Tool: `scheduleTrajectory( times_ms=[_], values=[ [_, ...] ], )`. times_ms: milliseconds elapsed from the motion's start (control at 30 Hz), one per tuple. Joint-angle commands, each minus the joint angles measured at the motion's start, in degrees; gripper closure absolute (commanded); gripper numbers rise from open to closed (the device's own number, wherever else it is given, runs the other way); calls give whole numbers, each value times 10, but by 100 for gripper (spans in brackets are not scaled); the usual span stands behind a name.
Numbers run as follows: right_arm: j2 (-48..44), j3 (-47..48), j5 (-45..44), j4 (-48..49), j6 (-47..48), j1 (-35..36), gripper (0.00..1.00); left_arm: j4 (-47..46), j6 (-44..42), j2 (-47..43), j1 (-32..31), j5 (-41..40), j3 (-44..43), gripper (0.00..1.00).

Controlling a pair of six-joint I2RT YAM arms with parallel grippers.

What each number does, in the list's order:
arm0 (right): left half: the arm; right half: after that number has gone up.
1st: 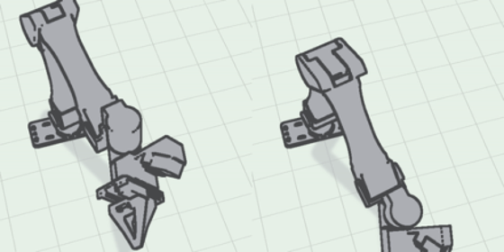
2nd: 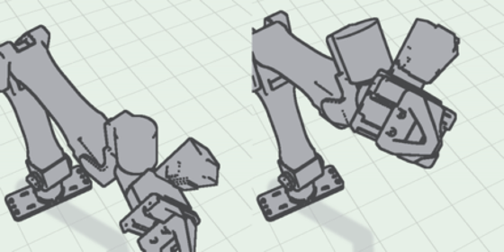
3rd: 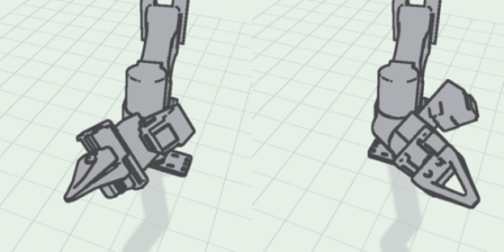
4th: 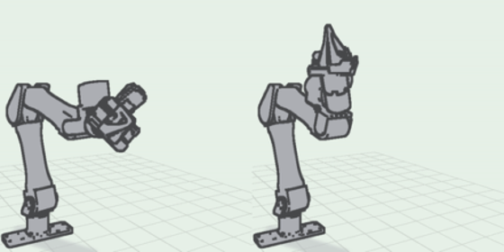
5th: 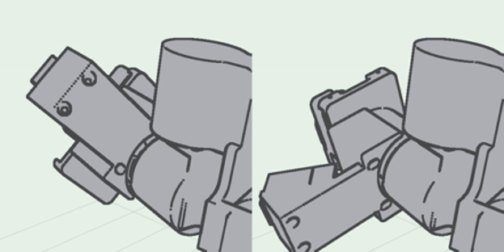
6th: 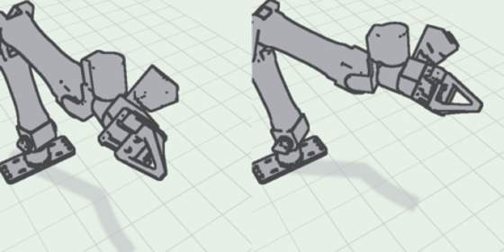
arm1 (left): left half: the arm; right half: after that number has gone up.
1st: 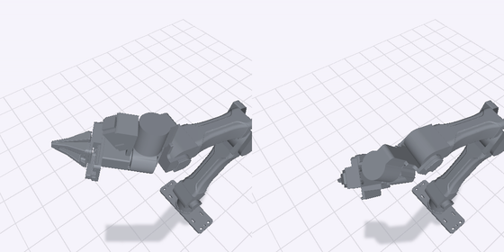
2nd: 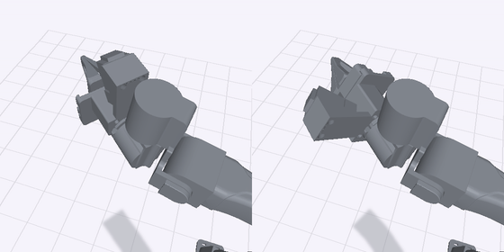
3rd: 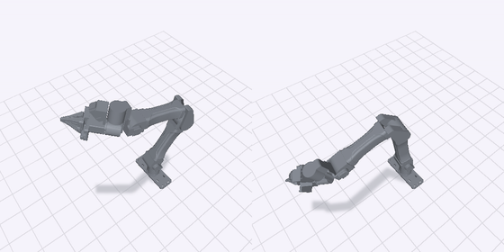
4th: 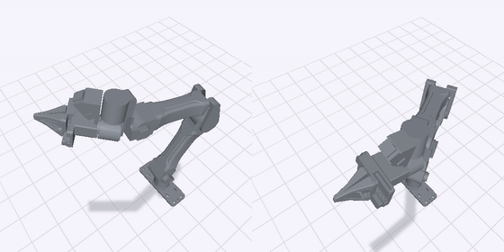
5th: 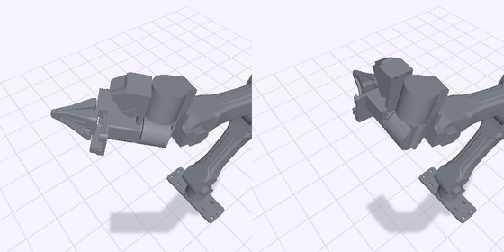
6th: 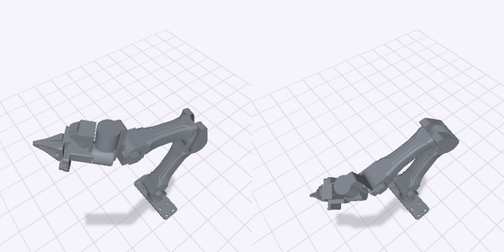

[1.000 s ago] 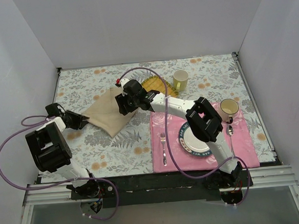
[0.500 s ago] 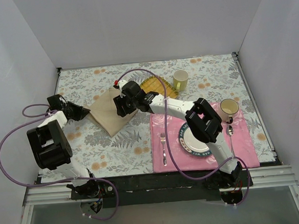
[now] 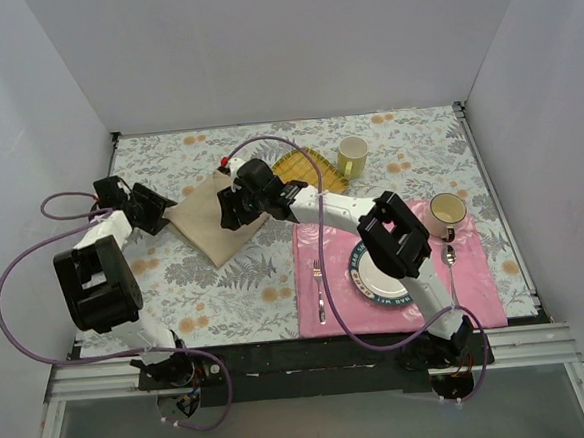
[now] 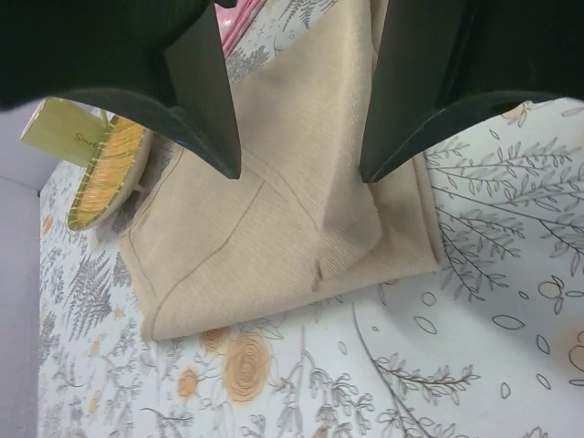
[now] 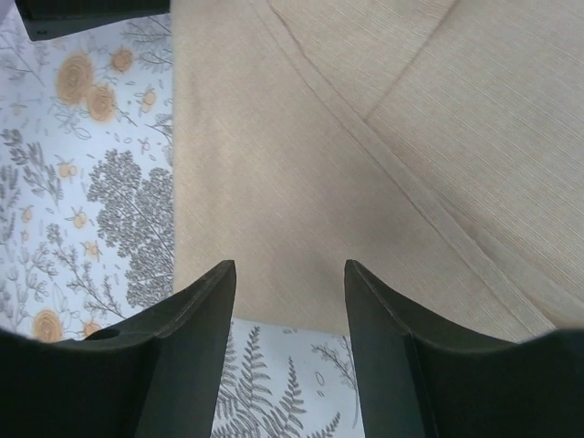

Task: Fold the napkin, place the utensils inside, and roll it up
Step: Roll the napkin with the utensil

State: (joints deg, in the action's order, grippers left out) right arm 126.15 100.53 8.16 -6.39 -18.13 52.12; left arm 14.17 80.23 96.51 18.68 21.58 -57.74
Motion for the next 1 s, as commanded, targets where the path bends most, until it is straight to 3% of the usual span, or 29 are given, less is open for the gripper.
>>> scheduleTrajectory(
  times_ms=[0, 133, 333, 500, 967],
  values=[
    [36, 26, 64, 119, -48, 10, 44, 5, -7, -127, -18, -61, 38, 43],
    [90, 82, 94, 174, -84, 22, 51, -24, 4, -169, -18, -41, 91, 42],
    [159, 144, 72, 201, -109, 34, 57, -35, -1, -120, -17, 5, 93, 44],
    [179, 146, 54, 211, -107, 33, 63, -47, -5, -74, -15, 22, 72, 46],
    [218, 143, 58, 208, -119, 34, 66, -21, -13, -6, -9, 2, 31, 46]
  ],
)
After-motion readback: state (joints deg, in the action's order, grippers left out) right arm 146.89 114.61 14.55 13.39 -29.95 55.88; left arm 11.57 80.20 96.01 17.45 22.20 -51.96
